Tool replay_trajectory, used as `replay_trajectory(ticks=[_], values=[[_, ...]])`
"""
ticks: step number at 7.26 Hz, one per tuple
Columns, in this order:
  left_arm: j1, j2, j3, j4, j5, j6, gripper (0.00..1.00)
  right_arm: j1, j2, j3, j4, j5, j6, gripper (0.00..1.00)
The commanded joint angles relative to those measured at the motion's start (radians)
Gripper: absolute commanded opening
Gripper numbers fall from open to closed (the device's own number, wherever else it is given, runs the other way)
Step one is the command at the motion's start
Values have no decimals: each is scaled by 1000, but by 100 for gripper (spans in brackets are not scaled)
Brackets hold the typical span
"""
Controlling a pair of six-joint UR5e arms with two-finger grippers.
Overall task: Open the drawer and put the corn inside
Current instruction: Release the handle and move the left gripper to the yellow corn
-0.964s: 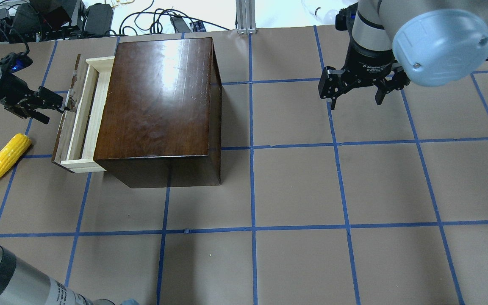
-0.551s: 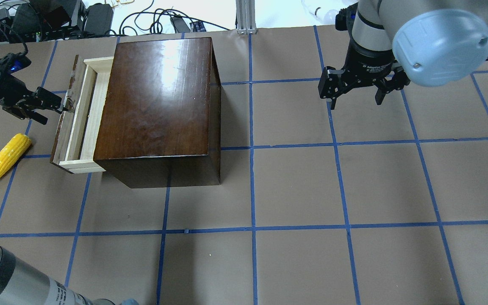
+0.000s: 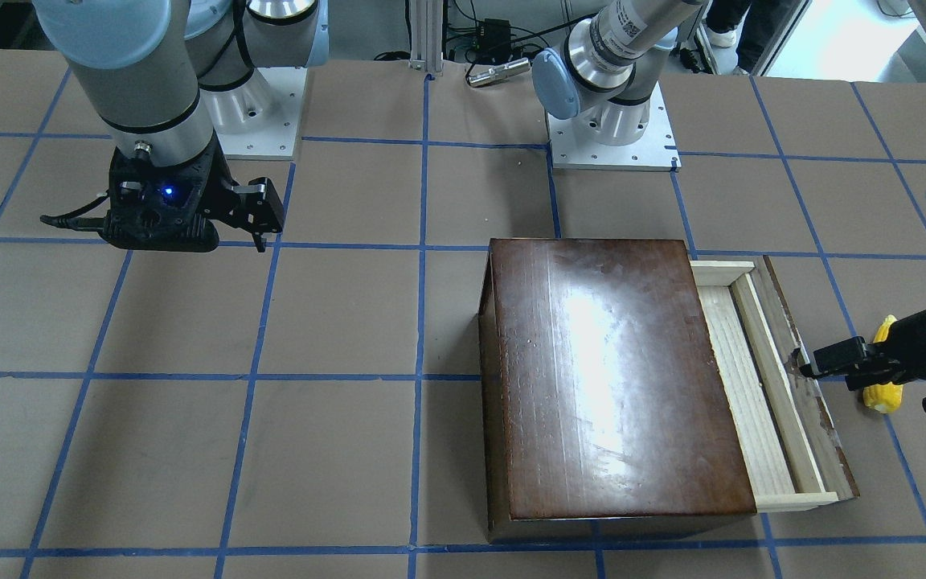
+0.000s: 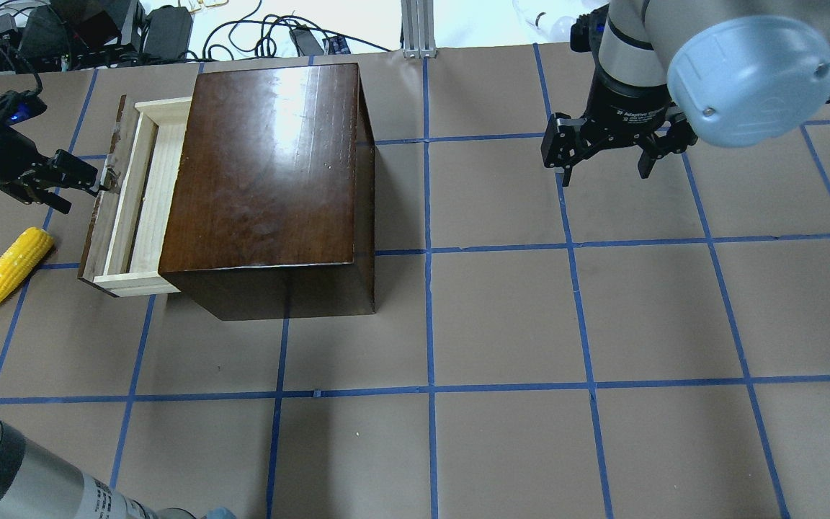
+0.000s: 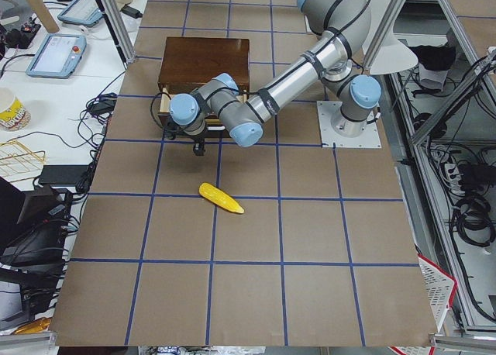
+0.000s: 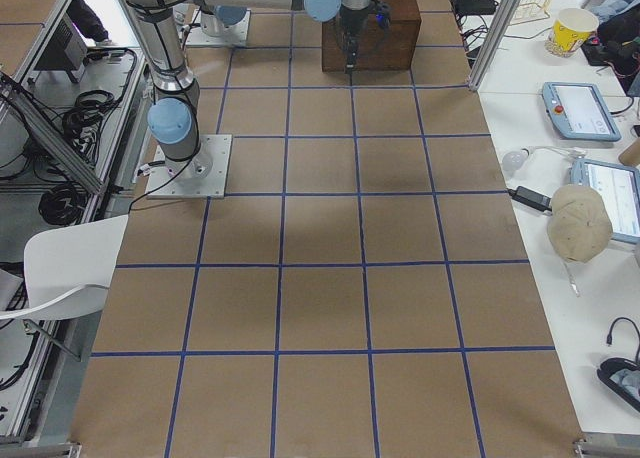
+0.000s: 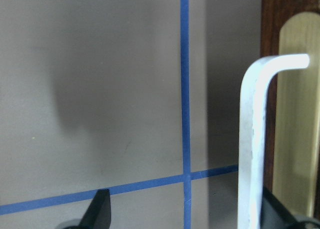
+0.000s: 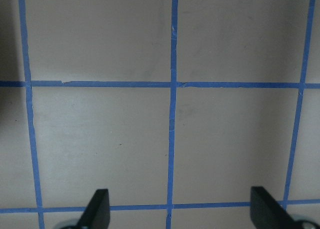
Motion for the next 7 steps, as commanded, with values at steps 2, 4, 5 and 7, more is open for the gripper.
replay_trajectory(ticks=[2, 4, 5, 7], values=[[1, 7, 2, 1, 16, 0, 100, 0, 0, 0, 1, 0, 0, 100], [1, 15, 15, -1, 36, 1, 100, 0, 0, 0, 1, 0, 0, 100], [1, 25, 31, -10, 42, 1, 100, 0, 0, 0, 0, 0, 0, 100], [3, 45, 68, -12, 114, 32, 100, 0, 0, 0, 1, 0, 0, 100]])
